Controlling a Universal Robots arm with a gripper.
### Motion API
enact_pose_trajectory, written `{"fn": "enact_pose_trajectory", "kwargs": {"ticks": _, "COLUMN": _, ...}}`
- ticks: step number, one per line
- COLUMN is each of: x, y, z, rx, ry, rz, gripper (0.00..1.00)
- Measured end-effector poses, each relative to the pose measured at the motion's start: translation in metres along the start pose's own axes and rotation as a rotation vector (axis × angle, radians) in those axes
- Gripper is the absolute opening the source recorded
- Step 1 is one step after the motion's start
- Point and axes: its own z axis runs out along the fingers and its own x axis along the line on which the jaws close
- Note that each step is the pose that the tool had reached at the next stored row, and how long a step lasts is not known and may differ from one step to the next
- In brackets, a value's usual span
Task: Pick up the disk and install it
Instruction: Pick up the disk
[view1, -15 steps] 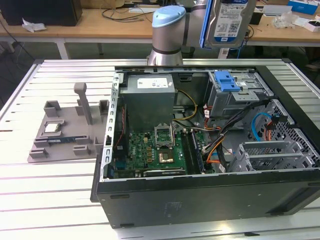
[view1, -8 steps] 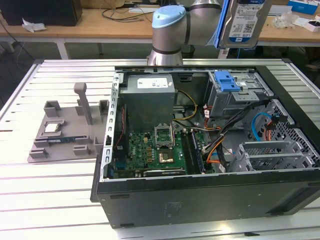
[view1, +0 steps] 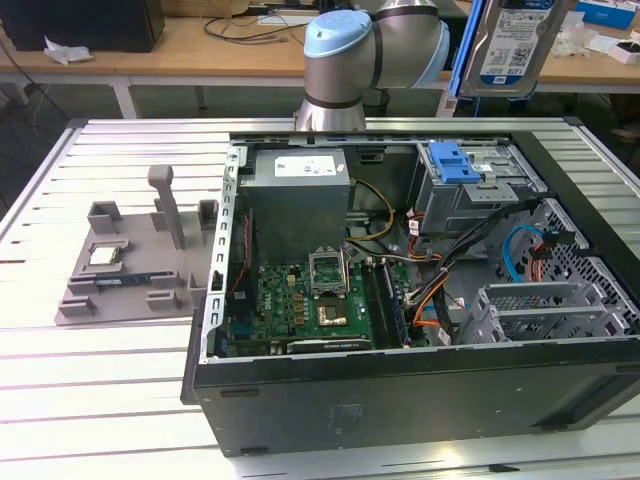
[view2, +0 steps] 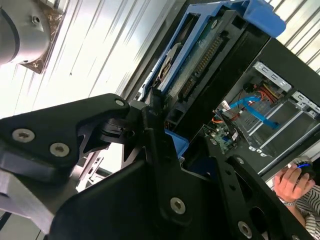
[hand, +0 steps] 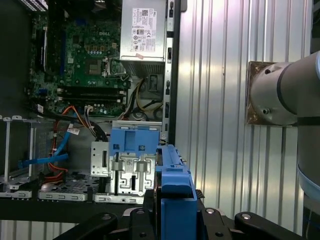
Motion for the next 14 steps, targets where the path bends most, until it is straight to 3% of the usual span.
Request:
{"fn": "enact_pose_trajectory", "kwargs": {"ticks": 1, "x": 0.0001, "y": 0.0000, "z": 0.0000, "rx": 0.0000, "ry": 0.0000, "rz": 0.000, "gripper": 0.37}}
{"fn": "enact_pose_trajectory", "kwargs": {"ticks": 3, "x": 0.0146, "y": 0.0007, "z": 0.0004, "rx": 0.0000, "ry": -0.0001, "rz": 0.000, "gripper": 0.37}}
{"fn": "enact_pose_trajectory", "kwargs": {"ticks": 7, "x": 0.0299, "y": 0.0013, "z": 0.0007, "rx": 0.0000, "ry": -0.0001, "rz": 0.000, "gripper": 0.37}}
{"fn": "enact_pose_trajectory", "kwargs": {"ticks": 9, "x": 0.0462, "y": 0.0020, "z": 0.0011, "rx": 0.0000, "ry": -0.0001, "rz": 0.000, "gripper": 0.37}}
{"fn": "enact_pose_trajectory", "kwargs": {"ticks": 12, "x": 0.0604, "y": 0.0027, "z": 0.0014, "rx": 0.0000, "ry": -0.0001, "rz": 0.000, "gripper": 0.37}}
{"fn": "enact_pose_trajectory", "kwargs": {"ticks": 14, "x": 0.0770, "y": 0.0034, "z": 0.0017, "rx": 0.0000, "ry": 0.0000, "rz": 0.000, "gripper": 0.37}}
